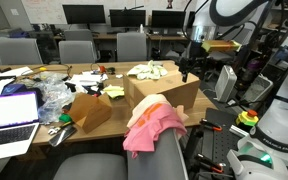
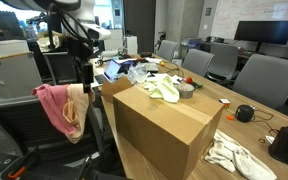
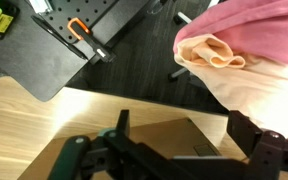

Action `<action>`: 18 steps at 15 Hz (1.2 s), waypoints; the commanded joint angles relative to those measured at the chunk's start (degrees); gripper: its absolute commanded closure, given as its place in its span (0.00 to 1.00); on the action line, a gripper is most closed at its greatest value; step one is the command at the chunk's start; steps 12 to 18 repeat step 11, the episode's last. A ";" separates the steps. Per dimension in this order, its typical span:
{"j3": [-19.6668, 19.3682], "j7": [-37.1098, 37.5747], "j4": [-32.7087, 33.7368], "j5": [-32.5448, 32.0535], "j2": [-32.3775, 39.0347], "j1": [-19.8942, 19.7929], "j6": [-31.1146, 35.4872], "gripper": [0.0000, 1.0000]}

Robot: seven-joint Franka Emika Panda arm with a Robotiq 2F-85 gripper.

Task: Move the t-shirts from the top of the brown box to the backrest of the grey chair

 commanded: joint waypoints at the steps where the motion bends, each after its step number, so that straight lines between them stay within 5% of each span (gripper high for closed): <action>1: -1.02 1.72 -3.71 1.31 -11.25 -2.48 1.54 0.00; 10: -4.33 2.53 -0.77 3.14 -20.90 -8.88 -0.78 0.00; 18: -4.87 2.33 -0.76 3.42 -21.52 -9.27 -0.57 0.00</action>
